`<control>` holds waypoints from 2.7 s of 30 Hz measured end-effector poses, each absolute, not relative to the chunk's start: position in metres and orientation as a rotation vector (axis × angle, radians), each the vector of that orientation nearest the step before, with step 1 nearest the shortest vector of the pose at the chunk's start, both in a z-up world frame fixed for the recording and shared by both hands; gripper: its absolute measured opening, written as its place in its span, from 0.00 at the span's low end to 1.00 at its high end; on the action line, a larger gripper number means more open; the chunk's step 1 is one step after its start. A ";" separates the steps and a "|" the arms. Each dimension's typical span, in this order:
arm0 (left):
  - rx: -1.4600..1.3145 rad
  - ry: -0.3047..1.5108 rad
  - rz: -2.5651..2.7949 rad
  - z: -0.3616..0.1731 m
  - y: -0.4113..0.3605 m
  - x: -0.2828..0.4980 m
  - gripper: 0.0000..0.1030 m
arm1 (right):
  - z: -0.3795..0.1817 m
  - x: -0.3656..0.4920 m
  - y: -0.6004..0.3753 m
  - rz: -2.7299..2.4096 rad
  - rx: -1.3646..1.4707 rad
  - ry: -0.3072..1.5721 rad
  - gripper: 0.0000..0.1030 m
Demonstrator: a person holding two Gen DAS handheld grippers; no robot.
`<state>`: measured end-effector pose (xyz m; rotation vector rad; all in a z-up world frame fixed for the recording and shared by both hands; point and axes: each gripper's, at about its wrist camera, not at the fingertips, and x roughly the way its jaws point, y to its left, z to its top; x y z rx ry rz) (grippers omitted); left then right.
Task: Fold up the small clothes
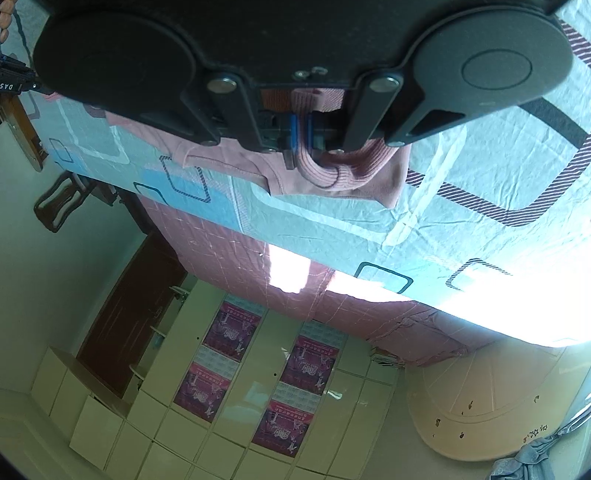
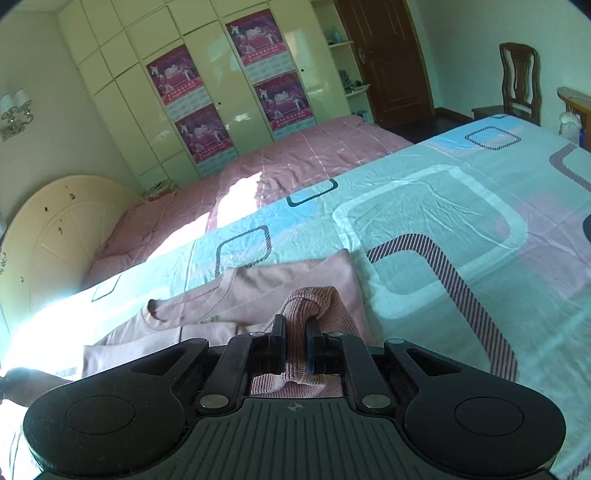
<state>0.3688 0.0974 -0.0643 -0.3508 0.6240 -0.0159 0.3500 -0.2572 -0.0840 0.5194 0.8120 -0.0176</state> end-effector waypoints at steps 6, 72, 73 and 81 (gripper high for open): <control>-0.281 0.715 0.048 -0.103 0.093 0.429 0.05 | -0.133 0.409 -0.259 -0.055 0.530 0.906 0.09; -0.004 0.750 0.036 -0.163 0.100 0.480 0.50 | -0.189 0.482 -0.258 -0.043 0.253 0.824 0.02; -0.016 0.756 0.030 -0.160 0.104 0.473 0.59 | -0.184 0.478 -0.259 -0.035 0.260 0.816 0.03; -0.044 0.819 -0.036 -0.164 0.127 0.414 0.45 | -0.164 0.422 -0.252 0.036 0.245 0.828 0.37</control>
